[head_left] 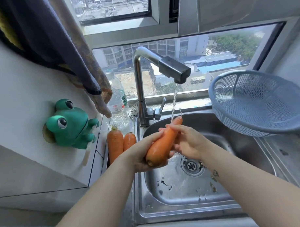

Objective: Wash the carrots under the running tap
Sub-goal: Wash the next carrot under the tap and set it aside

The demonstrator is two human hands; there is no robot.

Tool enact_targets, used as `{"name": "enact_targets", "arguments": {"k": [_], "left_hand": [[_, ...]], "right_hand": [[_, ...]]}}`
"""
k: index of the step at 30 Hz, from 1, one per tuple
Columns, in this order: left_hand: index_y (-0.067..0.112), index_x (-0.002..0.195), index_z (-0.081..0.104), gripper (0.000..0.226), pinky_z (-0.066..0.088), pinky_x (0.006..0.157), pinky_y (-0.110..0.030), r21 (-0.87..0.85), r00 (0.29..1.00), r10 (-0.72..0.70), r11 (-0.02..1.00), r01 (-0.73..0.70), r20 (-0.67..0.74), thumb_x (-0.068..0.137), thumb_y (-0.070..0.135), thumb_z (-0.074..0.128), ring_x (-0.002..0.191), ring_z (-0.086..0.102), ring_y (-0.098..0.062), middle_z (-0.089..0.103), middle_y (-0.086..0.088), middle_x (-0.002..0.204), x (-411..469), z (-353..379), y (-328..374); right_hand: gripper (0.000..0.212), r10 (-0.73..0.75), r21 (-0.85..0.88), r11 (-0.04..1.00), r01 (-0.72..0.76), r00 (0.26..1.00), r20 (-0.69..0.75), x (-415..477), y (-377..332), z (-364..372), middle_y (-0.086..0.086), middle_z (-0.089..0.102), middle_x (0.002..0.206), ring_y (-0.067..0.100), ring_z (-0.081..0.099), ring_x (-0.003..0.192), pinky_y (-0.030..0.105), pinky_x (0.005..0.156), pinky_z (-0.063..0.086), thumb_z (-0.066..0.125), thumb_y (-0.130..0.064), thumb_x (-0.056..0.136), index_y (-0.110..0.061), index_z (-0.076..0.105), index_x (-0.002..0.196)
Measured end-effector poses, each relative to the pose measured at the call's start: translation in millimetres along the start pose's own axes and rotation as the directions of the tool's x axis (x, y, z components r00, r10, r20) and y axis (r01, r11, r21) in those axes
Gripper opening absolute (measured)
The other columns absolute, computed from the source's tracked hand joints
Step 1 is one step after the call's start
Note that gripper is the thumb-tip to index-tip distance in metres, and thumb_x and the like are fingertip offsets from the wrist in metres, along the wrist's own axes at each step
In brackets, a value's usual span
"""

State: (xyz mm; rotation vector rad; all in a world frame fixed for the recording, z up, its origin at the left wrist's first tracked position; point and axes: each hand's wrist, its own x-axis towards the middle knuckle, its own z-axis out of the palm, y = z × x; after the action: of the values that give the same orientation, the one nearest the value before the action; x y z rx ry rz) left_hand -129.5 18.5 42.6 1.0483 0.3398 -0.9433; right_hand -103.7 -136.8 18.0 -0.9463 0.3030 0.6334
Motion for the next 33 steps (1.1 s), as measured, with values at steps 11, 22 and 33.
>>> {"name": "enact_targets", "arguments": {"k": [11, 22, 33], "left_hand": [[0.008, 0.112, 0.057, 0.023, 0.058, 0.08, -0.035, -0.02, 0.868, 0.347, 0.926, -0.378, -0.355, 0.091, 0.016, 0.062, 0.09, 0.063, -0.02, 0.06, -0.013, 0.106, 40, 24, -8], [0.019, 0.093, 0.059, 0.017, 0.06, 0.061, -0.036, 0.562, 0.727, 0.613, 0.735, -0.38, -0.31, 0.1, 0.027, 0.046, 0.081, 0.06, -0.021, 0.055, -0.008, 0.096, 55, -7, 9], [0.008, 0.121, 0.048, 0.049, 0.058, 0.069, -0.04, 0.335, 0.743, 0.53, 0.844, -0.418, -0.409, 0.092, 0.046, 0.055, 0.072, 0.062, -0.019, 0.056, -0.012, 0.096, 65, 11, 11]], "right_hand": [[0.07, -0.238, -0.284, 0.952, 0.109, 0.85, -0.47, 15, -18, -35, 0.01, 0.07, 0.103, 0.024, 0.066, 0.095, 0.033, 0.084, 0.052, 0.082, -0.047, 0.067, -0.002, 0.059, 0.116], [0.027, -0.446, -0.989, 0.135, 0.053, 0.895, -0.013, -26, -50, -45, -0.002, 0.071, 0.092, 0.008, 0.063, 0.078, 0.023, 0.073, 0.048, 0.055, -0.037, 0.095, -0.014, 0.067, 0.1], [0.02, -0.088, -0.993, 0.117, -0.01, 0.996, -0.021, -15, -41, -38, -0.007, 0.057, 0.062, 0.007, 0.051, 0.052, 0.021, 0.055, 0.044, 0.076, -0.027, 0.079, -0.014, 0.06, 0.081]]}}
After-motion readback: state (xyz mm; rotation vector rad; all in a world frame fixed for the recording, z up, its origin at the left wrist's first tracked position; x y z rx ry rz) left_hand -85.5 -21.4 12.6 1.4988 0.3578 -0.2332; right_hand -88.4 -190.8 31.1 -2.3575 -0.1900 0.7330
